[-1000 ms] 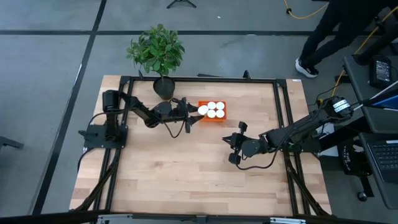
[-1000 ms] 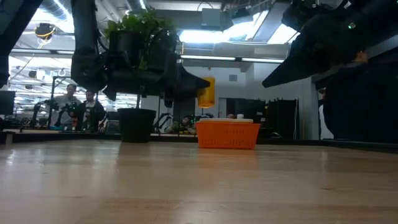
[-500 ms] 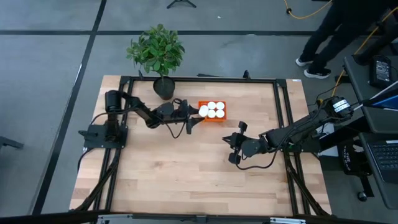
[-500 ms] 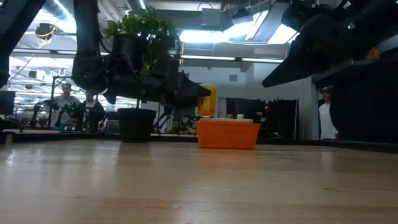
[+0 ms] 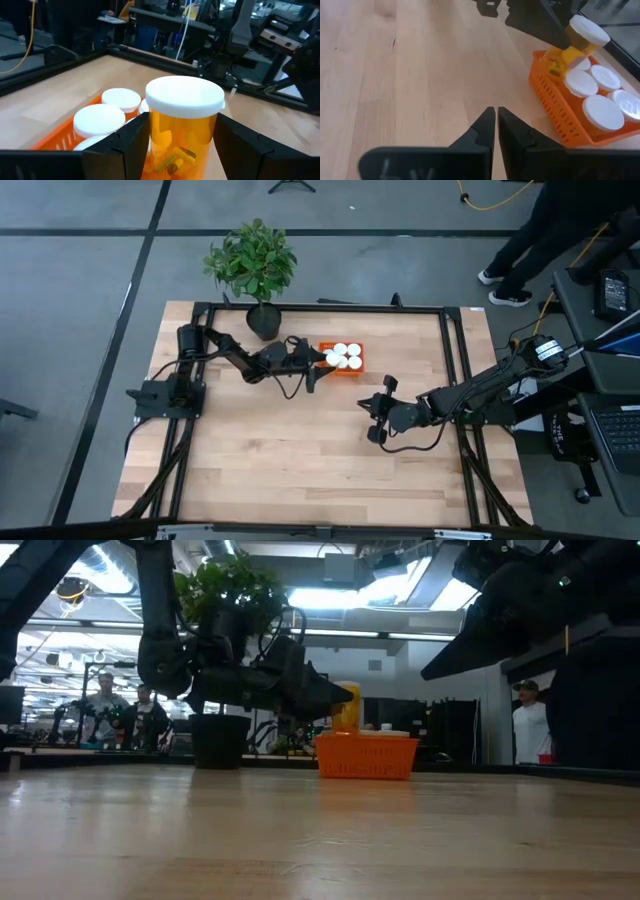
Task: Pick and place pill bottles into a basket
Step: Put the orange pill bottle into the orange bin
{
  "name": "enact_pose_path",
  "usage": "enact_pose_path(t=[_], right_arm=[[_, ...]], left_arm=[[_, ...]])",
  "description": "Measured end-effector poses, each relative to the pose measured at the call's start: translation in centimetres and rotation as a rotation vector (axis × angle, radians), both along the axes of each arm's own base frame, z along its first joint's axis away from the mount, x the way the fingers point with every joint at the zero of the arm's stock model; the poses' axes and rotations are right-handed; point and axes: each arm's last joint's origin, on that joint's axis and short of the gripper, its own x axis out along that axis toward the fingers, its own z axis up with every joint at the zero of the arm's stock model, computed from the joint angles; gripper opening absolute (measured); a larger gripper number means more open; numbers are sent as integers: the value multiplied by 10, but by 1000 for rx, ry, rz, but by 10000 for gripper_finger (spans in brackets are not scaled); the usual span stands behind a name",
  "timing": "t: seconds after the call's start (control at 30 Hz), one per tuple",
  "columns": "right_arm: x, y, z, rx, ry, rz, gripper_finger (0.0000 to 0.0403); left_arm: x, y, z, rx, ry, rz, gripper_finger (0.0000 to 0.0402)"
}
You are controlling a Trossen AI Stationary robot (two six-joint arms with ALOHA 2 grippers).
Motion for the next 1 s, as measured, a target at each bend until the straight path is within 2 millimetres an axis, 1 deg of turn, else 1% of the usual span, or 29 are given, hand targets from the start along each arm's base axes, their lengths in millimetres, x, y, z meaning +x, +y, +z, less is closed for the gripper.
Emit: enact_pose_path(t=[0.2, 0.7, 1.0], right_arm=[[0, 1, -1, 34, 7, 8, 26], [0, 1, -1, 39, 8, 14, 26], [0, 1, -1, 40, 8, 15, 26]], left_arm=[[-1, 4, -4, -9, 37, 11, 200], [-2, 7, -4, 103, 64, 53, 200], [-3, 8, -7, 120, 96, 74, 200]])
